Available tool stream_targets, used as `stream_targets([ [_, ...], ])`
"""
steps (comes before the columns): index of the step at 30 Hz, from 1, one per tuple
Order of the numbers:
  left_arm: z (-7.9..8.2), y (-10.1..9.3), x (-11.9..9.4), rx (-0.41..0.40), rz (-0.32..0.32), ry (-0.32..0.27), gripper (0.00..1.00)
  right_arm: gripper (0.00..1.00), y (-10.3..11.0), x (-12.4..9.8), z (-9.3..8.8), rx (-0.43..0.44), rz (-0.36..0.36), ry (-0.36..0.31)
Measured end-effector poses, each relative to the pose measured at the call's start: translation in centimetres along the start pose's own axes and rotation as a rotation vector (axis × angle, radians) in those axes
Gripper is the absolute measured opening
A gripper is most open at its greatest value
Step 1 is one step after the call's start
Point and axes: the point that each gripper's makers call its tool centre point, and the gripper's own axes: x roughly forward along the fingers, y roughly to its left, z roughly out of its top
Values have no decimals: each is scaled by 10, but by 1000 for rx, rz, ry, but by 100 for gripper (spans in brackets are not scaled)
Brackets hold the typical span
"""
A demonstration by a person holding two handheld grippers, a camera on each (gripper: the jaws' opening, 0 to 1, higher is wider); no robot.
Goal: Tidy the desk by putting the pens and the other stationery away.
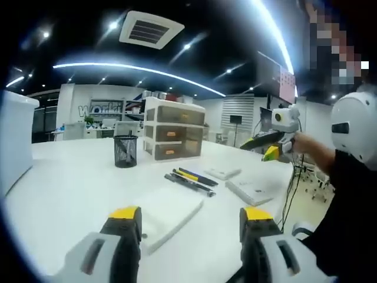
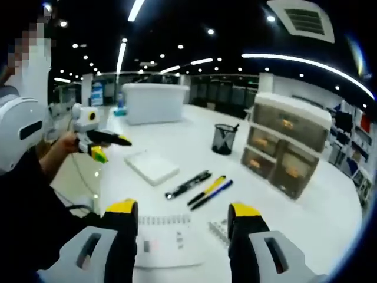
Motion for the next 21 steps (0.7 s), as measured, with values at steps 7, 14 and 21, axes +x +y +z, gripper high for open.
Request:
stream_targets([
  [7,-5,3,-5,-13,3,0,67,54,-16,13,6,-9,20,85],
  [14,-2,0,-10,-8,0,-14,67,48,-33,28,16,12,33,132],
  [21,-6,-2,-12,-15,0,-5,66,42,-48,48,16,56,33,187],
])
